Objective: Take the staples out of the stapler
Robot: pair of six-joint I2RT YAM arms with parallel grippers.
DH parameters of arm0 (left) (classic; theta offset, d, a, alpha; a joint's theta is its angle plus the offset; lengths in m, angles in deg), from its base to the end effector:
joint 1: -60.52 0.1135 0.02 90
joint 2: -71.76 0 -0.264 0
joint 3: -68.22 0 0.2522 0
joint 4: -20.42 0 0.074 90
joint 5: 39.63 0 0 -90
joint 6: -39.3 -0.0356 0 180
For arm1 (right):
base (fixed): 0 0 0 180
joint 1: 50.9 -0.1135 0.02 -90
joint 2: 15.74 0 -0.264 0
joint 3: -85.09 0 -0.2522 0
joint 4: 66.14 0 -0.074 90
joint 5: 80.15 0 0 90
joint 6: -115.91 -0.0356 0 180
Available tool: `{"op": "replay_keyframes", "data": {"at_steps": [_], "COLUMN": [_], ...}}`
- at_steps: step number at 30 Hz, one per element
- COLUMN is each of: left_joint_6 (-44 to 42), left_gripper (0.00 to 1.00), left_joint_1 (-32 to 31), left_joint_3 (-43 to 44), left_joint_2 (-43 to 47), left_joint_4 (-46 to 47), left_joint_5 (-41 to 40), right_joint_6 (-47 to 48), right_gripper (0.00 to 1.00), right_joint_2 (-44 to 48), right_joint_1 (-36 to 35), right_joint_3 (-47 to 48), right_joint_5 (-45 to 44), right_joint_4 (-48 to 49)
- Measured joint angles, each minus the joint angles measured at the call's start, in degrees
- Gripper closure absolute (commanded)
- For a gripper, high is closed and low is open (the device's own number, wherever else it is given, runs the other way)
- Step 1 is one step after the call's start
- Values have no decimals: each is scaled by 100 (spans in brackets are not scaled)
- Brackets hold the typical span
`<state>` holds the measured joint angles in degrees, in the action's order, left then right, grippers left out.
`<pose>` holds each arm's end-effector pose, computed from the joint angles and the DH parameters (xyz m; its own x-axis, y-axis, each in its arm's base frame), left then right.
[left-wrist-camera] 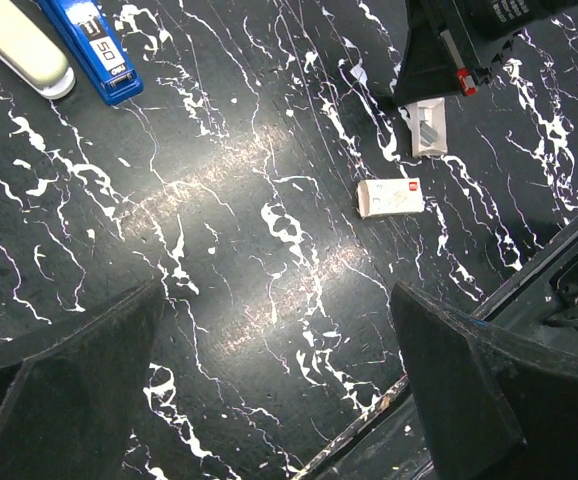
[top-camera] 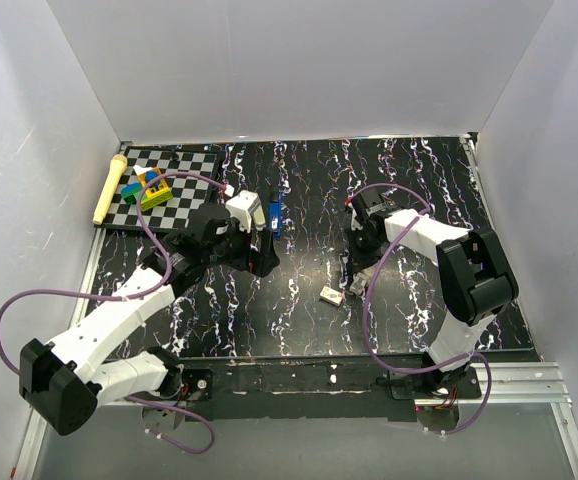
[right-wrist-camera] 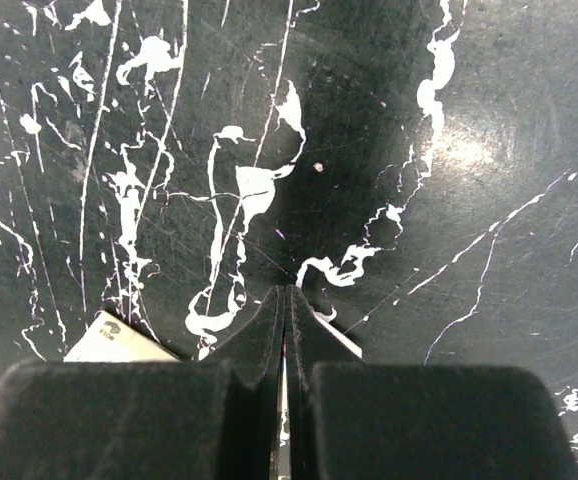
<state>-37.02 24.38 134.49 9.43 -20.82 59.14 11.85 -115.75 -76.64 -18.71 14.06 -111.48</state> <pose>0.1873 -0.1435 0.2985 -0.6365 0.1754 -0.7511 0.5458 0.7905 -0.2779 0.3012 0.1481 0.1693 -0.9275 -0.1782 -0.3286 -0.2385 0.9590 0.1530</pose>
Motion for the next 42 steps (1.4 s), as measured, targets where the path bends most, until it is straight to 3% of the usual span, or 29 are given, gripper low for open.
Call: {"op": "replay_keyframes", "data": {"at_steps": [20,34,39,42], "left_joint_6": [852,1329,1451,1502], "left_gripper": [2,3,31,56], "left_joint_1": [-229,-385,-396,-424], "left_joint_3": [15,-157,-157,-157], "left_joint_2": [-376,-1147,-1440,-1705], "left_joint_4": [238,562,669,699], "left_joint_5": [-216,-494,-472,-417], "right_joint_6": [-393,-782,-1172,-1403], "right_gripper": [99,94,98,99], "right_joint_2": [616,2146,2430,2420], "right_joint_1": [0,-210,-636,-778], "right_joint_3": [-417,-682,-1272,-1537], "right_joint_5": [-407,-229,-7,68], "right_joint_4": [-120,-398,-396,-372]}}
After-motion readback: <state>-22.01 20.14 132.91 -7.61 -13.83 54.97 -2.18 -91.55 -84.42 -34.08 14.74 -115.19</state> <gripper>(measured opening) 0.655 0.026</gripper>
